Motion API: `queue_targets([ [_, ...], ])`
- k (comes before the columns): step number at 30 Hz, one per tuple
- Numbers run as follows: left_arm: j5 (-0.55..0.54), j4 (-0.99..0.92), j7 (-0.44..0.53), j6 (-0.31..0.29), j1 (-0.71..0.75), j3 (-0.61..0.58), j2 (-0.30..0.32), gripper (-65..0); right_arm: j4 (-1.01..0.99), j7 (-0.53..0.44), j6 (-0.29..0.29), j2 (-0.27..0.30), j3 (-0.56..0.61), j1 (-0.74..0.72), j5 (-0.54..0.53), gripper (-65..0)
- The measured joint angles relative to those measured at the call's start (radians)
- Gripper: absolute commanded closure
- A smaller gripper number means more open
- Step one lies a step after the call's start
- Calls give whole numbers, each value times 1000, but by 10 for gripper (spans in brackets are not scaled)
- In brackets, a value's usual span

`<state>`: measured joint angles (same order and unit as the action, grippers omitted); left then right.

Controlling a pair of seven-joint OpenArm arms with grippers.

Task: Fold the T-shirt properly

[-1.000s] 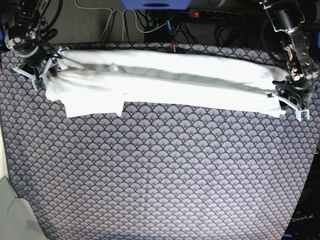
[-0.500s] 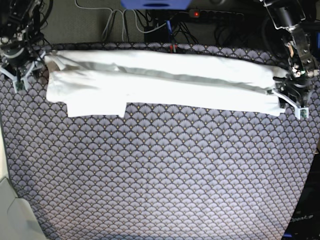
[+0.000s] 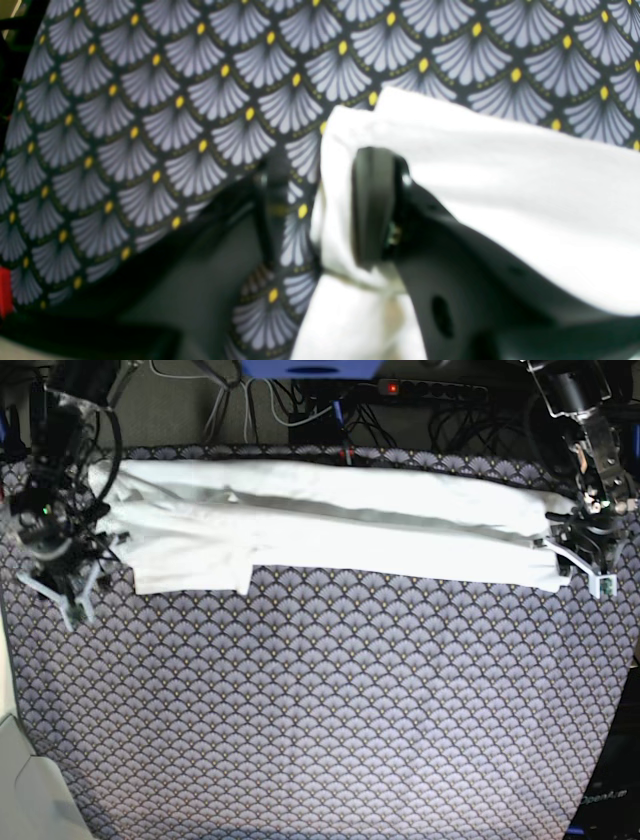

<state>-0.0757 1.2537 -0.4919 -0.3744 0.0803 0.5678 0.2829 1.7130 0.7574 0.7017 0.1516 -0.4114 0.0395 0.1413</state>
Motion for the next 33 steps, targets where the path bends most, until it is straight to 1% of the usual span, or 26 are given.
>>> queue_targets([
  [3,-1,2,0,0,3,0,0,-224,-64,38,1,-7,51,-70,-10,-316],
  [6,-1,2,-1,0,3,2,0,-224,-134,53,1,-8,79,-104,-2,-316],
  [9,0,2,-1,0,4,4,0,-224,-214,53,1,-21,84,-122,-2,-316],
  [12,-1,2,0,-1,5,5,0,-224,-267,54,1,-21,85,-146,1,-315],
  [23,0,2,-2,-4,3,4,0,-224,-287,51,0,-20,85,-143,0,-316],
  [33,8,3,6,4,2,5,-14,-223,-352,12,-4,-19,80,-150,-22,-313],
])
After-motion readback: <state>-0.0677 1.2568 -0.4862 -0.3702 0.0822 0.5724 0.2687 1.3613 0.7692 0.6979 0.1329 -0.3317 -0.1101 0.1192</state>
